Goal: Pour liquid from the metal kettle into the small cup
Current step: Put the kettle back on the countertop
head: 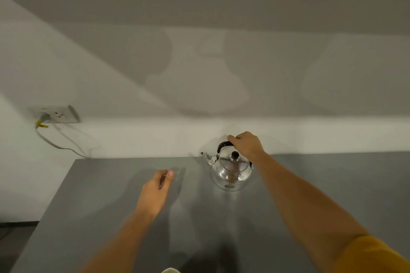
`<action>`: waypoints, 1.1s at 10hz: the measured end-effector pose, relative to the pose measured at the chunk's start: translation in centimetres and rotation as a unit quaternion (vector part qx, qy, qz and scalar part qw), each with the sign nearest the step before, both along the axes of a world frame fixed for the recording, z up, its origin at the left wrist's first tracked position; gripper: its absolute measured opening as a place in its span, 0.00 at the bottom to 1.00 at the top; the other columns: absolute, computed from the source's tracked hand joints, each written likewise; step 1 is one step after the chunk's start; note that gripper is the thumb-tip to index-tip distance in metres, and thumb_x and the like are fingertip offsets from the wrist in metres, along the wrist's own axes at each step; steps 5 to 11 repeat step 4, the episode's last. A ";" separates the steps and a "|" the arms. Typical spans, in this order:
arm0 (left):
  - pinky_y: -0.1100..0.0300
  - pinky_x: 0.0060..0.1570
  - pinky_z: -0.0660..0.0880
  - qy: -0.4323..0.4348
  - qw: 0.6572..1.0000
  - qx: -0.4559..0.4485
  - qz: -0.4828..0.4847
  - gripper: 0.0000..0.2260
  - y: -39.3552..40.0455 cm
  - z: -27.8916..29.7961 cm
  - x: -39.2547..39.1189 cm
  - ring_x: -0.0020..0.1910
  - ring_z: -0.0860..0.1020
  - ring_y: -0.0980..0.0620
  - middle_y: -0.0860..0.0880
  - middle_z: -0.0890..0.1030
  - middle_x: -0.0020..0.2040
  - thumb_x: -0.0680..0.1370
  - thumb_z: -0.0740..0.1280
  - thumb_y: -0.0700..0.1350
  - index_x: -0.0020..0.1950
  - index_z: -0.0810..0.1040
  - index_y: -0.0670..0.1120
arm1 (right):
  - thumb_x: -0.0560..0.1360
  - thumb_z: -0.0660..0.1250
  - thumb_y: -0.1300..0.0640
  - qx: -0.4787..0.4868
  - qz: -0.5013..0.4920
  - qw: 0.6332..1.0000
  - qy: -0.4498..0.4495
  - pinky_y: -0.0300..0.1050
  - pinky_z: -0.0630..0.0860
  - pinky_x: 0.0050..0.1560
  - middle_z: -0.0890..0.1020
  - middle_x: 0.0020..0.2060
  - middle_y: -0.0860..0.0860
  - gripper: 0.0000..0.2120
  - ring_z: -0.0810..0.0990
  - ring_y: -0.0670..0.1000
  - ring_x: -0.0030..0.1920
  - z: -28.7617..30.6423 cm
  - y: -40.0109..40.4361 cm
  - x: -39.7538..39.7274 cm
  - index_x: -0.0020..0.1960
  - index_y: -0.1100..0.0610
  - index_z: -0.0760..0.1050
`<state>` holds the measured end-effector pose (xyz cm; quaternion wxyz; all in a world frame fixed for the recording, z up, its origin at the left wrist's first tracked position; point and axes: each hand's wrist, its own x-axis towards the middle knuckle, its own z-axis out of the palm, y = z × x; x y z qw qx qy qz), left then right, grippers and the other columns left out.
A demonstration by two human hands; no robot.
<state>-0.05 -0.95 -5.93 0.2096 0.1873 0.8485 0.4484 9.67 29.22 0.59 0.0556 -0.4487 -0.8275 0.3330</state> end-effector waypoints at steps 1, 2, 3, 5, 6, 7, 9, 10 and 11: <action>0.59 0.59 0.71 0.004 1.000 -0.006 0.005 0.19 -0.2 -0.3 -0.1 0.62 0.80 0.49 0.47 0.84 0.62 0.83 0.61 0.58 0.66 0.79 0.49 | 0.75 0.64 0.41 0.005 0.020 1.000 0.003 0.44 0.68 0.31 0.78 0.27 0.52 0.24 0.73 0.52 0.29 -0.3 0.3 -0.3 0.29 0.58 0.71; 0.58 0.58 0.71 0.012 1.000 -0.009 0.007 0.19 -0.4 -0.3 0.1 0.63 0.80 0.47 0.46 0.84 0.62 0.83 0.61 0.57 0.66 0.79 0.48 | 0.77 0.63 0.41 0.015 0.039 0.999 0.007 0.42 0.67 0.30 0.82 0.29 0.48 0.24 0.76 0.48 0.30 0.0 0.2 0.0 0.29 0.55 0.74; 0.58 0.59 0.71 0.018 1.000 -0.010 -0.001 0.19 -0.6 0.3 0.3 0.63 0.80 0.46 0.45 0.84 0.62 0.83 0.60 0.57 0.66 0.80 0.47 | 0.78 0.62 0.42 0.050 0.065 0.997 0.015 0.43 0.71 0.35 0.79 0.30 0.49 0.20 0.78 0.51 0.36 0.7 0.0 0.6 0.33 0.52 0.74; 0.58 0.59 0.71 0.025 1.000 -0.002 -0.003 0.19 -0.8 1.7 1.1 0.63 0.80 0.47 0.45 0.83 0.62 0.84 0.60 0.56 0.67 0.79 0.46 | 0.79 0.61 0.42 0.111 0.087 0.990 0.024 0.51 0.78 0.49 0.82 0.41 0.50 0.16 0.79 0.53 0.44 2.3 -1.3 1.4 0.46 0.53 0.79; 0.58 0.59 0.71 0.025 1.000 -0.002 -0.003 0.19 -0.8 1.7 1.1 0.63 0.80 0.47 0.45 0.83 0.62 0.84 0.60 0.56 0.67 0.79 0.46 | 0.79 0.61 0.42 0.111 0.087 0.990 0.024 0.51 0.78 0.49 0.82 0.41 0.50 0.16 0.79 0.53 0.44 2.3 -1.3 1.4 0.46 0.53 0.79; 0.58 0.59 0.71 0.025 1.000 -0.002 -0.003 0.19 -0.8 1.7 1.1 0.63 0.80 0.47 0.45 0.83 0.62 0.84 0.60 0.56 0.67 0.79 0.46 | 0.79 0.61 0.42 0.111 0.087 0.990 0.024 0.51 0.78 0.49 0.82 0.41 0.50 0.16 0.79 0.53 0.44 2.3 -1.3 1.4 0.46 0.53 0.79; 0.58 0.59 0.71 0.025 1.000 -0.002 -0.003 0.19 -0.8 1.7 1.1 0.63 0.80 0.47 0.45 0.83 0.62 0.84 0.60 0.56 0.67 0.79 0.46 | 0.79 0.61 0.42 0.111 0.087 0.990 0.024 0.51 0.78 0.49 0.82 0.41 0.50 0.16 0.79 0.53 0.44 2.3 -1.3 1.4 0.46 0.53 0.79; 0.58 0.59 0.71 0.025 1.000 -0.002 -0.003 0.19 -0.8 1.7 1.1 0.63 0.80 0.47 0.45 0.83 0.62 0.84 0.60 0.56 0.67 0.79 0.46 | 0.79 0.61 0.42 0.111 0.087 0.990 0.024 0.51 0.78 0.49 0.82 0.41 0.50 0.16 0.79 0.53 0.44 2.3 -1.3 1.4 0.46 0.53 0.79; 0.58 0.59 0.71 0.025 1.000 -0.002 -0.003 0.19 -0.8 1.7 1.1 0.63 0.80 0.47 0.45 0.83 0.62 0.84 0.60 0.56 0.67 0.79 0.46 | 0.79 0.61 0.42 0.111 0.087 0.990 0.024 0.51 0.78 0.49 0.82 0.41 0.50 0.16 0.79 0.53 0.44 2.3 -1.3 1.4 0.46 0.53 0.79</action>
